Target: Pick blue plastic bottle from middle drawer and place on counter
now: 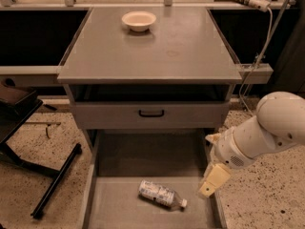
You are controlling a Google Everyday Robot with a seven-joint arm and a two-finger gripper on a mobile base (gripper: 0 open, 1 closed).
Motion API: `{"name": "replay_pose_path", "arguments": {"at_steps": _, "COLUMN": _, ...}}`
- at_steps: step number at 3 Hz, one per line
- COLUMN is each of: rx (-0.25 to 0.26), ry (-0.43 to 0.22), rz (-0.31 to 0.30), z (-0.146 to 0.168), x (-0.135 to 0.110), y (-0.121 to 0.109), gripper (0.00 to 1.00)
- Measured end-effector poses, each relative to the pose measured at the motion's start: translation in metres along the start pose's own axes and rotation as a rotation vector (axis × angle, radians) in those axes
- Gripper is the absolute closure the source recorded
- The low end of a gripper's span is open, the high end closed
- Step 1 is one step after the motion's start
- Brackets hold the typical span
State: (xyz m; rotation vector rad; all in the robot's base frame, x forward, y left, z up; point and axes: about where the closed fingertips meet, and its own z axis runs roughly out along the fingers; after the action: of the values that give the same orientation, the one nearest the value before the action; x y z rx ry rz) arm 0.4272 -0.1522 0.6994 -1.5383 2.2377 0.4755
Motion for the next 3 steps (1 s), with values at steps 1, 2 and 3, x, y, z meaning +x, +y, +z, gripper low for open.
{"name": "replay_pose_path", "arguments": {"at_steps": 1, "rx": -0.006, "ry": -0.038, "rz": -0.013, "z": 0.012, "x": 0.006, "y": 0.002, "gripper": 0.0}}
{"name": "replay_pose_path", "arguments": {"at_steps": 2, "rx": -0.012, "ry": -0.12, "rz": 0.011, "z": 0.059, "x": 0.032, "y": 0.006, "gripper": 0.0}}
{"name": "replay_pose_path", "arguments": {"at_steps": 3, "rx": 0.008, "ry": -0.164, "rz": 0.085, "z": 0.12, "x": 0.054, "y": 0.005, "gripper": 0.0}}
